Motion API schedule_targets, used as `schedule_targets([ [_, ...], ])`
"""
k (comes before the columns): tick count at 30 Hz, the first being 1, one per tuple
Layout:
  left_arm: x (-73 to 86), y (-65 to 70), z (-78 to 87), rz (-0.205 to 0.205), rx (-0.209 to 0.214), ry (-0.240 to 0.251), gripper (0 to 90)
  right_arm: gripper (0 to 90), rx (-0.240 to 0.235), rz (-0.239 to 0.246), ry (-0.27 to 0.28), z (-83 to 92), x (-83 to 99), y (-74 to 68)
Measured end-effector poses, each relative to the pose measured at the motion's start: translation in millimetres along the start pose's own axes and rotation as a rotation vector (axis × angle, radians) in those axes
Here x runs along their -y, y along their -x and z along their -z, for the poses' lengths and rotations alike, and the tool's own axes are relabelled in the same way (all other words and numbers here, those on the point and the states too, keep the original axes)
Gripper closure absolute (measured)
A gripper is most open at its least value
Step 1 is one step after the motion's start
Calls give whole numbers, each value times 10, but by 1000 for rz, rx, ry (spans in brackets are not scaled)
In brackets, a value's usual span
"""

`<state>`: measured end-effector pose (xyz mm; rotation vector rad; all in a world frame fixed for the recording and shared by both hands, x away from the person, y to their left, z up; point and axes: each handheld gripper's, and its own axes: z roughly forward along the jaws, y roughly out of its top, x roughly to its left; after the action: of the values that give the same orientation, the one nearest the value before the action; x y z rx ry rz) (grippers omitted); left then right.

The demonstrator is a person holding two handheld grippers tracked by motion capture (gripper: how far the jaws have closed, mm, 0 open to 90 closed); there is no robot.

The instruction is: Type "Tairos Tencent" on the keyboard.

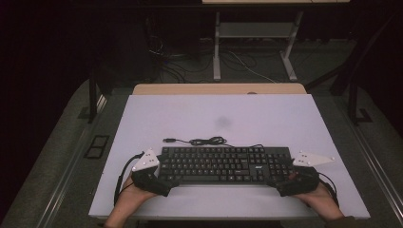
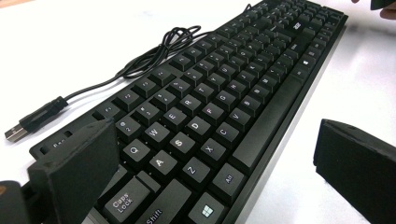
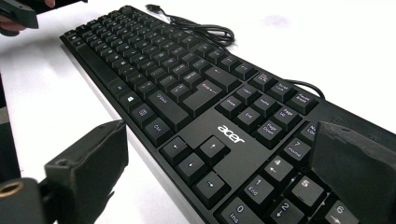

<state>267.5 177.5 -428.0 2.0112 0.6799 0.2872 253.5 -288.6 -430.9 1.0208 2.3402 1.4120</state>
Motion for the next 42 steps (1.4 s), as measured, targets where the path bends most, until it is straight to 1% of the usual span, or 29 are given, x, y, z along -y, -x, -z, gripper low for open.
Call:
schedule_targets([
  [4,-8,6,-6,-5,1,0,0,41,1,-2,5,7,0,4],
  [10,-16,11,-16,-12,-3,-3,0,41,2,10,9,-7,-10,-12],
  [14,-20,15,-12,-9,-6,2,0,41,-12,6,7,-37,-18,-26],
  [15,-23,18,-10,-8,-5,2,0,41,-20,11,12,-47,-22,-22],
  [16,-25,21,-6,-10,-7,2,0,41,-23,5,11,-54,-27,-30],
  [18,-26,20,-3,-9,-9,3,0,41,-26,8,13,-65,-31,-33],
  [19,-22,21,-2,-12,-11,4,0,41,-36,6,15,-81,-43,-44],
  [24,-5,33,3,-7,-4,7,0,41,-46,23,18,-119,-73,-75],
  [26,-2,37,5,-6,-2,11,0,41,-48,16,20,-122,-81,-80],
  [27,-6,35,11,-7,-3,9,0,41,-54,12,30,-136,-97,-84],
  [29,-7,36,11,-10,-5,12,0,41,-60,14,33,-159,-114,-90],
  [32,-10,44,1,-9,-4,9,0,41,-78,10,42,-206,-135,-96],
  [36,-13,49,-9,-14,-4,9,0,41,-85,9,43,-251,-158,-116],
  [37,-12,48,-13,-13,-3,7,0,41,-92,15,40,-271,-170,-124],
  [38,-12,48,-13,-13,-3,7,0,41,-92,9,42,-282,-176,-130],
  [42,-10,46,-16,-14,-1,7,0,41,-99,8,45,-312,-192,-134],
])
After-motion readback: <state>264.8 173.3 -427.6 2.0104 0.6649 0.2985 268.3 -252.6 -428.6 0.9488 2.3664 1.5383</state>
